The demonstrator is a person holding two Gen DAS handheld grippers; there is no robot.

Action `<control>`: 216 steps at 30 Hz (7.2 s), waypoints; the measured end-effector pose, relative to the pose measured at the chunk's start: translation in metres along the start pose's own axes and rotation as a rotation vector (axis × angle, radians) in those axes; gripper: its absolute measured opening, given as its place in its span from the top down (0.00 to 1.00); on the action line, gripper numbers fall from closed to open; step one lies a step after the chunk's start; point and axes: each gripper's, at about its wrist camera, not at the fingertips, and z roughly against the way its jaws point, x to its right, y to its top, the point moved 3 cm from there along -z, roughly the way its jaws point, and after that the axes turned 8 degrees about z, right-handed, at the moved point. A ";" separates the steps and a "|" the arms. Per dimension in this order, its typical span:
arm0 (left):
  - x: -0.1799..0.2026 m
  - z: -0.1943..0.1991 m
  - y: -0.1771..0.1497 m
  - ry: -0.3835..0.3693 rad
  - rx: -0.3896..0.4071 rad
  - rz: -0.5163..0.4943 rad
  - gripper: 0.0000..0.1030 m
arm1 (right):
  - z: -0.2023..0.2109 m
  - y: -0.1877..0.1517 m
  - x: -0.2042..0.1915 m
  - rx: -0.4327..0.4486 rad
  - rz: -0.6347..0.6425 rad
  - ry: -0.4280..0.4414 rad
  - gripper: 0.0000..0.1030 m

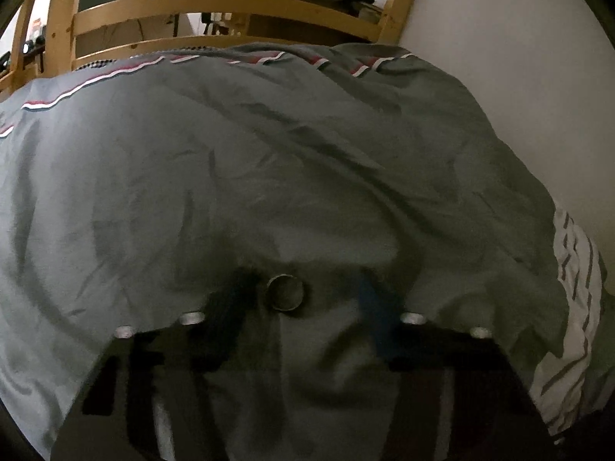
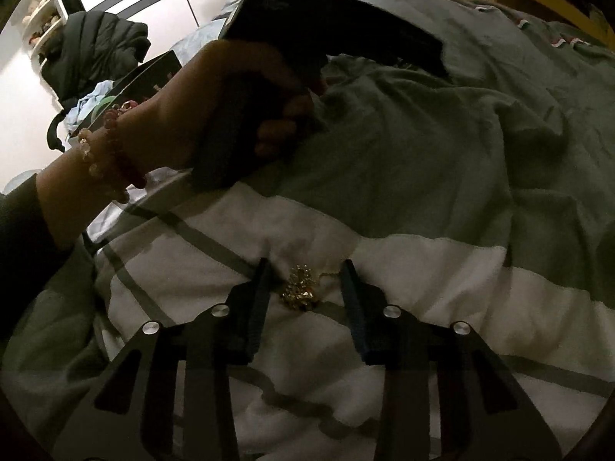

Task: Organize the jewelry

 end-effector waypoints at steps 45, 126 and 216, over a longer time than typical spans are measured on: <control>0.032 0.162 -0.006 0.135 0.080 -0.066 0.82 | 0.075 0.016 0.027 0.214 -0.160 0.032 0.89; -0.165 0.320 -0.105 0.327 0.179 0.457 0.82 | 0.014 0.106 -0.134 0.159 0.122 0.046 0.84; -0.095 0.431 -0.188 0.695 0.082 0.317 0.06 | 0.093 0.105 -0.233 0.191 0.191 -0.010 0.04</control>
